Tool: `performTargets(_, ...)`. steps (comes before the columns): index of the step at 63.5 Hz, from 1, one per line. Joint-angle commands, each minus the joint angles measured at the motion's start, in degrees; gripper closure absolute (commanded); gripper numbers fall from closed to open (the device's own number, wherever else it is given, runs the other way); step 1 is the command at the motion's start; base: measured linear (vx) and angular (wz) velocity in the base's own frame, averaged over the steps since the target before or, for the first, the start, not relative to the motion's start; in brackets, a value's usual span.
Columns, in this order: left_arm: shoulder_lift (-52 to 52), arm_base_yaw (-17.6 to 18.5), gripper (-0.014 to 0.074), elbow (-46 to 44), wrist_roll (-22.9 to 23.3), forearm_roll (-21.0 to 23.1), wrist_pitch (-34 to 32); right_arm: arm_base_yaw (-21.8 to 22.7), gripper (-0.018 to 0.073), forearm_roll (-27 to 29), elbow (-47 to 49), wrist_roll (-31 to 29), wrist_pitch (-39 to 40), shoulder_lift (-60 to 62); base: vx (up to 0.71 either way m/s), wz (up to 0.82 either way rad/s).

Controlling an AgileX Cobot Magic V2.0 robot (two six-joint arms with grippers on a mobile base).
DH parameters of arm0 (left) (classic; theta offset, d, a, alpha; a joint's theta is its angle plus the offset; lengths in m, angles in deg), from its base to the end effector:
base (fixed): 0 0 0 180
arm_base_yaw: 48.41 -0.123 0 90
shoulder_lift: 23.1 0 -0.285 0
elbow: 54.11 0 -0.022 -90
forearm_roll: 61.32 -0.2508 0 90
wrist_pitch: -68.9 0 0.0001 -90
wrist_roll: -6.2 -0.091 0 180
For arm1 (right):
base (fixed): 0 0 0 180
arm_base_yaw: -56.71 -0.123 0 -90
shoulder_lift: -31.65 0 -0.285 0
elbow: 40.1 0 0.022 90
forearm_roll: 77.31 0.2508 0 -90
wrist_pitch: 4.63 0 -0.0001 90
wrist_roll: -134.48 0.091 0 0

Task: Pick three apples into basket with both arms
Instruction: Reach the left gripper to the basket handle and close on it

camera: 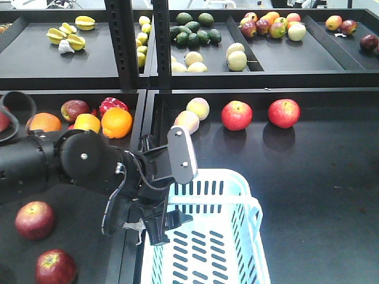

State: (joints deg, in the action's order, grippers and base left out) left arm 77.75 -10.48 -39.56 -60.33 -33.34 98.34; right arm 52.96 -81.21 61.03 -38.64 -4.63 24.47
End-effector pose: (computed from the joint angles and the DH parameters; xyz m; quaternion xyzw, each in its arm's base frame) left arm 0.2586 -0.2282 0.2455 0.6303 0.6968 -0.0990 0.3277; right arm 0.0566 0.0037 0.2040 -0.0046 0.6823 0.0429 0.7298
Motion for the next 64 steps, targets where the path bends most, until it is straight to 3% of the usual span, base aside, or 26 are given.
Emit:
performTargets(1, -0.8, 0.8, 0.0004, -2.5, 0.0, 0.7, -1.9, 0.3, 0.0568, -0.4, -0.8, -0.1, 4.0, 0.6, 0.00, 0.00)
performTargets(13, 1.3, 1.0, 0.0027, -2.5, 0.2, 0.0, -1.8, 0.3, 0.0568, -0.4, -0.8, -0.1, 4.0, 0.6, 0.00, 0.00)
performTargets(22, 1.4, 1.0, 0.0118, -2.5, 0.2, 0.0, -3.0, 0.3, 0.0568, -0.4, -0.8, -0.1, 4.0, 0.6, 0.00, 0.00)
performTargets(31, 1.3, 1.0, 0.0293, -2.5, 0.2, 0.0, -3.9, 0.3, 0.0568, -0.4, -0.8, -0.1, 4.0, 0.6, 0.00, 0.00)
performTargets(42, 1.3, 1.0, 0.0599, -2.5, 0.2, -0.1, -3.7, 0.3, 0.0568, -0.4, -0.8, -0.1, 4.0, 0.6, 0.00, 0.00)
performTargets(64, -3.2, 1.0, 0.0604, -2.5, 0.9, -2.1, 0.7, 0.3, 0.0568, -0.4, -0.8, -0.1, 4.0, 0.6, 0.00, 0.00)
